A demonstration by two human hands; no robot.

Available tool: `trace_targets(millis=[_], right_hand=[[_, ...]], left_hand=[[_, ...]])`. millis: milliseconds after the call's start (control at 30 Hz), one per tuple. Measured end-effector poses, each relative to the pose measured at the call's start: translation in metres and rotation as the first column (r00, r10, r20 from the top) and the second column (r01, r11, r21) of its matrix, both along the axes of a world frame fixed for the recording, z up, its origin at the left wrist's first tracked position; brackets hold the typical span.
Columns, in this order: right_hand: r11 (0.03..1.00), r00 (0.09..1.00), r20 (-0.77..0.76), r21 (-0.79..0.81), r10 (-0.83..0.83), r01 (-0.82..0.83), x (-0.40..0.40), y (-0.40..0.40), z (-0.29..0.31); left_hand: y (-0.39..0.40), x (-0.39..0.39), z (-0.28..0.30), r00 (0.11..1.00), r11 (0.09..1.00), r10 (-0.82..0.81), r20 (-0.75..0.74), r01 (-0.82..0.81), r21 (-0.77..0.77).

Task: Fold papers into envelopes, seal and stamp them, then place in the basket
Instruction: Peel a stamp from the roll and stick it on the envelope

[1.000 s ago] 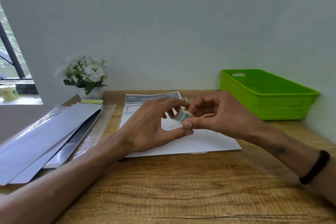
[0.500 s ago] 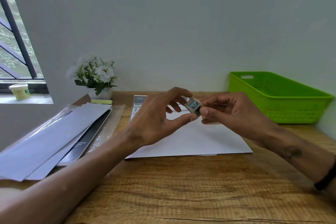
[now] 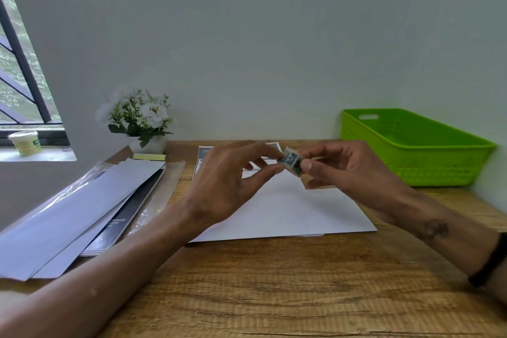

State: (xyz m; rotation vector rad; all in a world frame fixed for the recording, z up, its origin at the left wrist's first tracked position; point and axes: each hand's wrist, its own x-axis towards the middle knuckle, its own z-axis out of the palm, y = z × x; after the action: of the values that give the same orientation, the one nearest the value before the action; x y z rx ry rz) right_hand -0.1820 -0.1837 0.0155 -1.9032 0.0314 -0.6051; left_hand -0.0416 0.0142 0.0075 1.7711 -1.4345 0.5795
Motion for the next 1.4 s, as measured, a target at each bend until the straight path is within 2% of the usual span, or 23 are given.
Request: trace_targets(millis=[67, 133, 267, 433, 633, 867, 1133, 1400], right_hand=[[1.0, 1.0, 0.0, 0.021, 0.004, -0.004, 0.0, 0.0, 0.001], [1.0, 1.0, 0.013, 0.029, 0.011, -0.011, -0.001, 0.0, 0.002], [0.998, 0.999, 0.027, -0.058, 0.029, -0.027, -0.003, -0.001, 0.002], [0.987, 0.999, 0.05, -0.162, 0.017, -0.009, -0.005, -0.003, 0.003], [0.977, 0.998, 0.069, -0.214, 0.005, 0.01, -0.002, -0.005, -0.002], [0.95, 0.992, 0.126, -0.309, -0.001, 0.04, 0.001, -0.008, -0.005], [0.896, 0.989, 0.149, -0.439, -0.009, 0.074, 0.0, -0.007, -0.008], [0.886, 0.99, 0.139, -0.454, -0.031, 0.091, 0.0, -0.005, -0.008]], left_hand=[[-0.001, -0.002, 0.001, 0.998, 1.0, 0.014, -0.065, -0.014, -0.004], [-0.002, -0.004, 0.002, 0.979, 0.999, 0.034, -0.203, -0.027, 0.038], [-0.004, -0.004, 0.003, 0.895, 0.988, -0.026, -0.445, 0.091, 0.126], [-0.006, -0.002, 0.002, 0.804, 0.991, -0.04, -0.593, 0.109, 0.081], [-0.006, 0.0, 0.0, 0.792, 0.995, -0.043, -0.609, 0.089, 0.045], [-0.007, 0.0, 0.0, 0.704, 0.985, -0.076, -0.706, 0.161, 0.055], [-0.006, 0.001, -0.001, 0.777, 0.998, -0.024, -0.629, 0.06, 0.036], [-0.006, -0.001, -0.001, 0.854, 0.997, 0.022, -0.52, 0.021, 0.076]])
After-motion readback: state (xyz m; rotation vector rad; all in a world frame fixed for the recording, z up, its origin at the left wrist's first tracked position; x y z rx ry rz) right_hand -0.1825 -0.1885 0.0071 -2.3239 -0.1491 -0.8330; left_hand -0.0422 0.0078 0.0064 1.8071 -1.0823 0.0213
